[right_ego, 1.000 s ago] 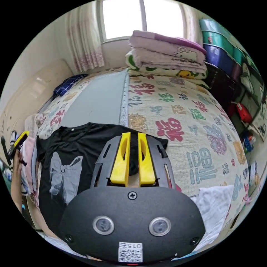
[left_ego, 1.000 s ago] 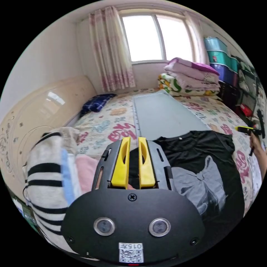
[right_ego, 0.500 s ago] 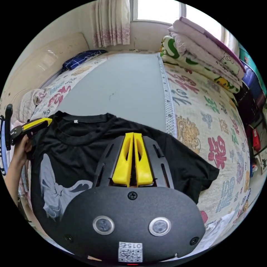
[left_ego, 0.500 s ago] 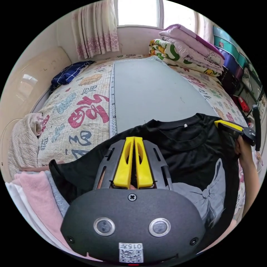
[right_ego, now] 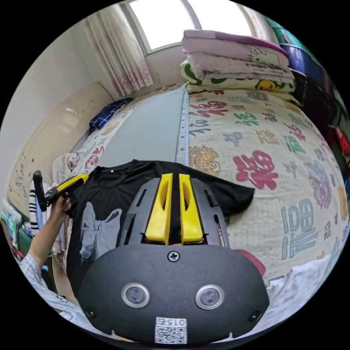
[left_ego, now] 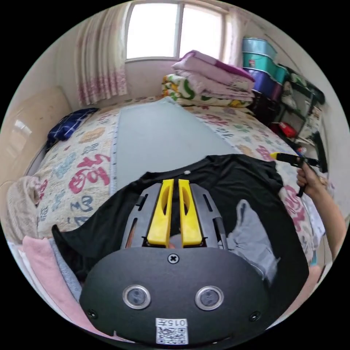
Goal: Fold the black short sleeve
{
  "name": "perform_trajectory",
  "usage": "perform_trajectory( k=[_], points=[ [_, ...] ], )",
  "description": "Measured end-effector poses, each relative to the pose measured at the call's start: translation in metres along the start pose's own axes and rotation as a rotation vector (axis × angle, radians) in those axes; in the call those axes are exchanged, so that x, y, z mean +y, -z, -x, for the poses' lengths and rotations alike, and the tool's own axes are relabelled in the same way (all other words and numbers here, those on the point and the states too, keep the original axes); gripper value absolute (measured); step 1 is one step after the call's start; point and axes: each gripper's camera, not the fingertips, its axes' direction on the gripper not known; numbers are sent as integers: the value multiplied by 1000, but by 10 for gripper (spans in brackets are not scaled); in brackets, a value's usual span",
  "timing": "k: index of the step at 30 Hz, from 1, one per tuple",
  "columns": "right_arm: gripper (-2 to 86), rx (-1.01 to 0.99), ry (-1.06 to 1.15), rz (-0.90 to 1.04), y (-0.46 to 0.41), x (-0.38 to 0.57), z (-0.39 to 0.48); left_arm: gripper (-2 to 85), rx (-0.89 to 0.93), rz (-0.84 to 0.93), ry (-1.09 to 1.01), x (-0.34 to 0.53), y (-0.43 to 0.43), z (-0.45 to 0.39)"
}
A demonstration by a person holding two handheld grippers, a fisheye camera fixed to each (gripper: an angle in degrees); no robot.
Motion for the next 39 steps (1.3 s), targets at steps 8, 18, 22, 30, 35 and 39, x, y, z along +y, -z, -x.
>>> perform_trajectory(
  k=[8,18,22,30,35,39],
  points=[
    [67,-239,-295,13,88,3,-80,66,350,96,-368,-82,-61,-217],
    [11,-223,-175,96,141,-65,45,85,386,206,-329,-154,-132,-309],
    [7,-190,-177,5,209,-25,79,84,324,225,-390,-164,-134,-331],
    [58,-148,-226,-59,285,-32,109,102,347,223,-564,-166,-122,-409],
    [83,-197,-293,-36,262,-100,132,94,297,262,-562,-161,-138,-440],
    [72,-104,-315,25,224,-141,163,50,263,332,-542,-150,-148,-448]
  ],
)
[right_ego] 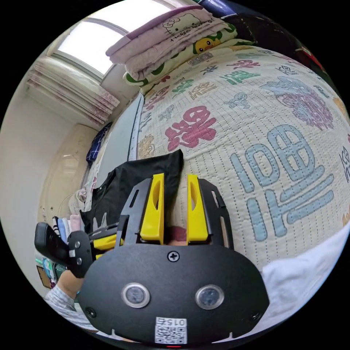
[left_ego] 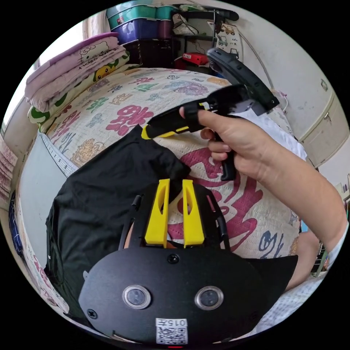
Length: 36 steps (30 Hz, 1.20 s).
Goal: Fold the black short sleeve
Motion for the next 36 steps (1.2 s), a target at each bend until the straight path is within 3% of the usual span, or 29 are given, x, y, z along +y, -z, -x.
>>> perform_trajectory(
  k=[5,12,14,17,21,24,27,29,32,34,36],
  points=[
    [13,-67,-56,-66,-5,12,19,24,3,-38,-63,28,11,-25],
    [4,138,-23,-152,16,67,99,98,119,21,14,81,24,-41],
    [11,208,21,-203,39,98,129,98,93,-38,9,120,56,-52],
    [37,230,231,-241,87,171,188,98,94,-139,-4,220,122,-79],
    [32,144,530,-330,179,349,265,92,216,-301,71,435,204,-122],
    [2,290,723,-543,241,510,315,81,33,-473,246,623,253,-157],
    [-5,425,689,-815,279,645,335,69,-126,-587,512,802,293,-190],
    [-3,394,668,-708,287,683,341,69,-145,-559,628,882,306,-207],
    [24,178,459,-424,288,692,323,72,-164,-531,793,985,308,-234],
    [64,-41,268,-166,274,680,297,80,-98,-536,903,1047,293,-245],
    [78,-157,195,-95,265,681,282,90,-6,-506,988,1084,272,-245]
  ],
)
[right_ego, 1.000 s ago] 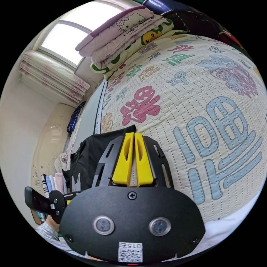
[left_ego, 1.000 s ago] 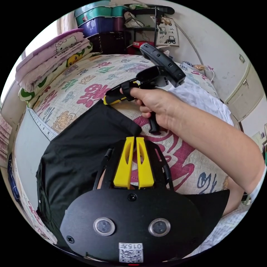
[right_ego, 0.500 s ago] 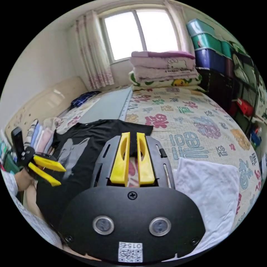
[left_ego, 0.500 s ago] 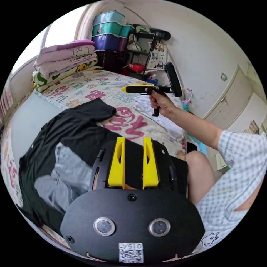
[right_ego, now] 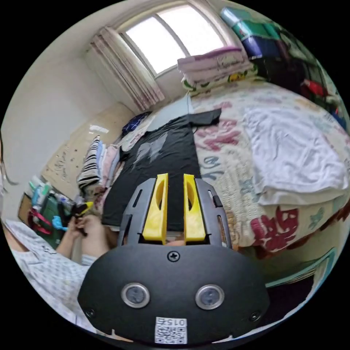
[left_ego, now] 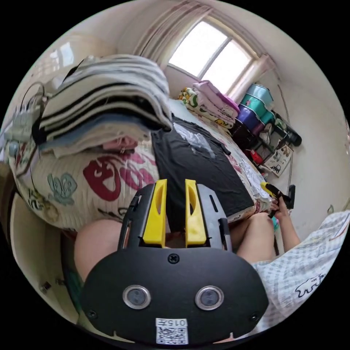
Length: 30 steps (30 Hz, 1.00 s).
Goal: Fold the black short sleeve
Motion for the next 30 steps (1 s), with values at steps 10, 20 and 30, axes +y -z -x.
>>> perform_trajectory(
  k=[10,20,30],
  points=[
    [118,174,-195,292,-62,10,-19,106,-54,272,60,60,-15,61],
    [67,167,-188,286,-52,42,-16,36,-85,310,80,106,-2,90],
    [-5,150,-189,234,-30,87,-23,-6,8,250,89,151,34,116]
  ],
)
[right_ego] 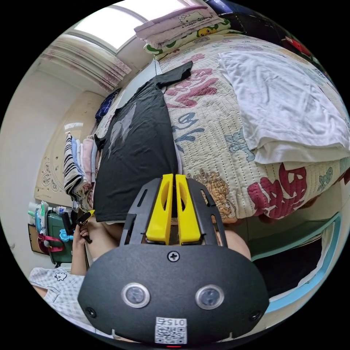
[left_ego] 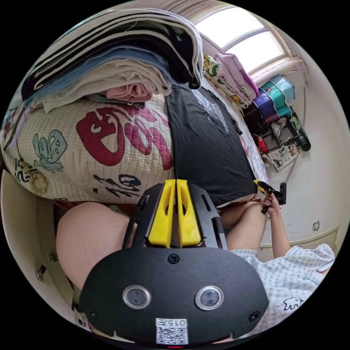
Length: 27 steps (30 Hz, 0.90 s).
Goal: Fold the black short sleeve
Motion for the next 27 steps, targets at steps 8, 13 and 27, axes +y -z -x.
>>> perform_trajectory(
  k=[8,13,27],
  points=[
    [-2,45,10,37,-26,16,-1,-3,-75,55,-18,7,-9,-8],
    [0,113,26,40,-46,25,3,20,-146,61,-18,7,-14,-20],
    [2,157,30,34,-77,41,-3,-2,-234,91,-71,-3,-21,-59]
  ],
)
